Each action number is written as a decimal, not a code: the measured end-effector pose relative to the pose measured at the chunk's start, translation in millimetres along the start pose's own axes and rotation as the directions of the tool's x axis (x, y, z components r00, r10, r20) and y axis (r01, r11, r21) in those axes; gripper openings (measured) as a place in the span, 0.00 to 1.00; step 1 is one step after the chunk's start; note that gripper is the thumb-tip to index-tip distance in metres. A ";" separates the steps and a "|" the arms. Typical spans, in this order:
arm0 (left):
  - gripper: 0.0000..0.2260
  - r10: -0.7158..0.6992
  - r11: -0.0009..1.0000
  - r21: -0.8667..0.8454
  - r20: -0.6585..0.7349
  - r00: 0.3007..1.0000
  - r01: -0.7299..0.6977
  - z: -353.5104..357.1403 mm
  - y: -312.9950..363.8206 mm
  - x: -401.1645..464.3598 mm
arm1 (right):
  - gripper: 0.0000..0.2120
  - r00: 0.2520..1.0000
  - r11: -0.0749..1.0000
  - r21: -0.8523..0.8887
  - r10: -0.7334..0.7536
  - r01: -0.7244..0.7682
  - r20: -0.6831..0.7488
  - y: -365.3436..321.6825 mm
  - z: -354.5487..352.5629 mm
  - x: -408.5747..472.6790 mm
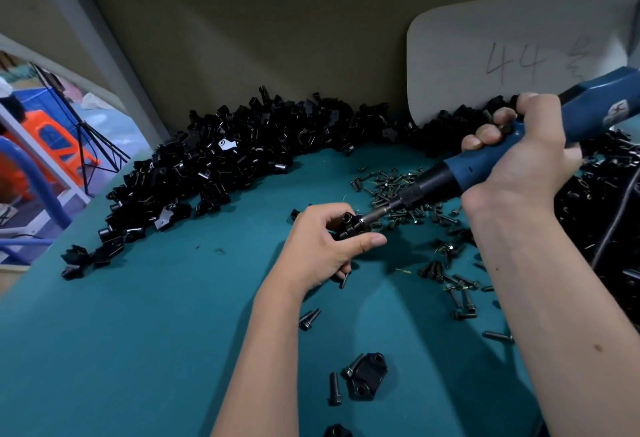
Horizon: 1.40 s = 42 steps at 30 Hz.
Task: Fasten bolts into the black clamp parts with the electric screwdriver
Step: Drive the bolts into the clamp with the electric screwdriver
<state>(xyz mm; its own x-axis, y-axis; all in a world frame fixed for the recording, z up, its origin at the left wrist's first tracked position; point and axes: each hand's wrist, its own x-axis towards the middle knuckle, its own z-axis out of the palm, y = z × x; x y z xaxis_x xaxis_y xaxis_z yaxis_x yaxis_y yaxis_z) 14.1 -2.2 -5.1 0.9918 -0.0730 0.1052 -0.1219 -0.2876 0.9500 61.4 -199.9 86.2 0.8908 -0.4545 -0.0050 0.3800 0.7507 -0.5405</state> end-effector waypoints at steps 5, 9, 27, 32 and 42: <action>0.23 0.019 0.999 0.044 -0.043 0.999 -0.017 1.4 4.9 -1.5 | 0.12 1.000 1.000 0.002 -0.002 0.002 0.001 -3.4 5.1 -0.9; 0.18 0.042 0.996 0.083 -0.070 0.997 -0.036 7.6 7.4 -2.6 | 0.09 1.000 1.000 -0.011 0.002 -0.002 0.016 -5.9 7.1 -1.6; 0.10 0.138 0.891 0.451 -0.180 0.974 -0.043 22.8 0.6 -2.0 | 0.10 0.995 0.996 -0.086 0.024 -0.015 0.095 -4.9 7.7 -5.3; 0.10 0.151 0.898 0.436 -0.184 0.971 -0.057 22.8 -0.5 -2.3 | 0.10 0.994 0.998 -0.062 0.011 -0.004 0.110 -4.0 9.8 -7.6; 0.10 0.103 0.921 0.390 -0.219 0.970 -0.009 26.0 5.7 -5.2 | 0.09 0.992 0.999 -0.048 -0.008 0.014 0.124 -3.9 9.1 -12.0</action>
<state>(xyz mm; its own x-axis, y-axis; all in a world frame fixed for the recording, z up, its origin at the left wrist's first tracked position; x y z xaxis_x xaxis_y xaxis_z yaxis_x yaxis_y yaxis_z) 7.2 -28.2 -7.9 0.9584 0.1089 0.2640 -0.1368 -0.6365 0.7591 51.5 -193.0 96.0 0.9117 -0.3976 0.1040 0.3802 0.7202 -0.5803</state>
